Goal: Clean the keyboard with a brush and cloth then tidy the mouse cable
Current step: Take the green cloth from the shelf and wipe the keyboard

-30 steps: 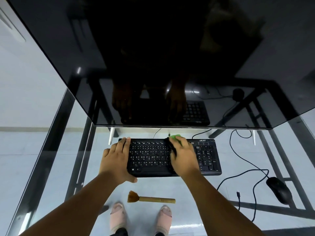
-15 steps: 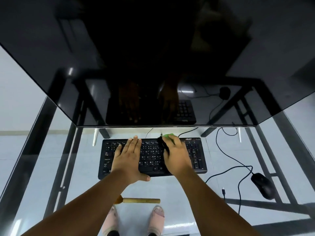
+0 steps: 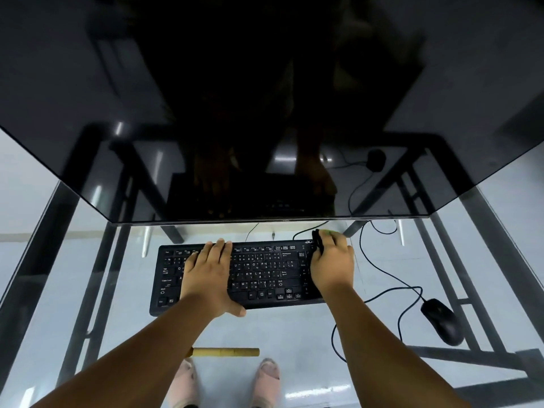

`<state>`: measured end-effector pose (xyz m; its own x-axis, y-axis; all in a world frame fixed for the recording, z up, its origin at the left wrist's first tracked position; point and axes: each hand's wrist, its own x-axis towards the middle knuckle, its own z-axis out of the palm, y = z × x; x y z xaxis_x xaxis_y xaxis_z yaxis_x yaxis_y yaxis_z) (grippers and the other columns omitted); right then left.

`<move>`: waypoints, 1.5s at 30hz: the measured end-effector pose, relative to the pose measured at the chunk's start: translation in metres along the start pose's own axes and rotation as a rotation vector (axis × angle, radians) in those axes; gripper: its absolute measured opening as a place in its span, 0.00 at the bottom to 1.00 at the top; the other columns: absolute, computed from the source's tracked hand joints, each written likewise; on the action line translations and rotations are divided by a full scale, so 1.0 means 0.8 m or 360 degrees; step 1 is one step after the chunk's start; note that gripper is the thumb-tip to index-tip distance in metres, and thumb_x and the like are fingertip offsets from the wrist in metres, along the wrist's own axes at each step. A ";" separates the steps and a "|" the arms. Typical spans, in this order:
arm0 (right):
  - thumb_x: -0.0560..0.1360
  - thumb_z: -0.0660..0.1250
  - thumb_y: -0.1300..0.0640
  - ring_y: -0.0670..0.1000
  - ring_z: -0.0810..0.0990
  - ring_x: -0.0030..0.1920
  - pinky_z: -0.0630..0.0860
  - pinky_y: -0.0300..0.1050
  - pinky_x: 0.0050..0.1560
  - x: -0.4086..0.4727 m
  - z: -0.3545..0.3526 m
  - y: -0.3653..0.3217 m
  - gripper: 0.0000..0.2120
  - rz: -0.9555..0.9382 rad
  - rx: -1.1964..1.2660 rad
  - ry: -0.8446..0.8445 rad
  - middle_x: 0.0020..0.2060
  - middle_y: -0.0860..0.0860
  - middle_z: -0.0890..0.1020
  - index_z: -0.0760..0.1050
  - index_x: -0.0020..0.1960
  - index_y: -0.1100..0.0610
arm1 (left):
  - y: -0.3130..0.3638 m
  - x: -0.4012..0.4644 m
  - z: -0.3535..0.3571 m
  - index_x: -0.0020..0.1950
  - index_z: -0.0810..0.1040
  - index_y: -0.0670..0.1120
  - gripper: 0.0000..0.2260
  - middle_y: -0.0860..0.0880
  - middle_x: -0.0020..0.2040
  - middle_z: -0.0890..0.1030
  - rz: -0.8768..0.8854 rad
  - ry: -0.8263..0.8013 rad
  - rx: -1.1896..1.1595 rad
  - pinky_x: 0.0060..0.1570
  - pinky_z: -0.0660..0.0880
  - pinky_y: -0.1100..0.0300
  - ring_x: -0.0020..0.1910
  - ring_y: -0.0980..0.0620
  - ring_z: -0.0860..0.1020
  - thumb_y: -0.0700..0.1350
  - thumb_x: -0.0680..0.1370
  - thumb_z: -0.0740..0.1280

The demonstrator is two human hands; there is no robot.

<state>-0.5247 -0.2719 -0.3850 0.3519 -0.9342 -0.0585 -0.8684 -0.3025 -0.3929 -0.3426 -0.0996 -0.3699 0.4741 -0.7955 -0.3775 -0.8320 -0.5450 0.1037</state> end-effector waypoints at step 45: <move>0.76 0.63 0.57 0.48 0.70 0.66 0.68 0.47 0.71 -0.073 0.070 -0.152 0.23 -0.0764 0.0193 -0.0425 0.67 0.43 0.69 0.71 0.70 0.47 | -0.190 -0.065 0.019 0.78 0.39 0.50 0.57 0.53 0.80 0.47 -0.0045 0.0039 -0.0470 0.74 0.53 0.51 0.78 0.52 0.49 0.67 0.64 0.73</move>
<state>-0.4201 -0.1701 -0.3855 0.7876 -0.6120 -0.0713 -0.5481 -0.6431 -0.5347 -0.2453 0.0286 -0.3800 0.5059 -0.7830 -0.3619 -0.7002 -0.6178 0.3578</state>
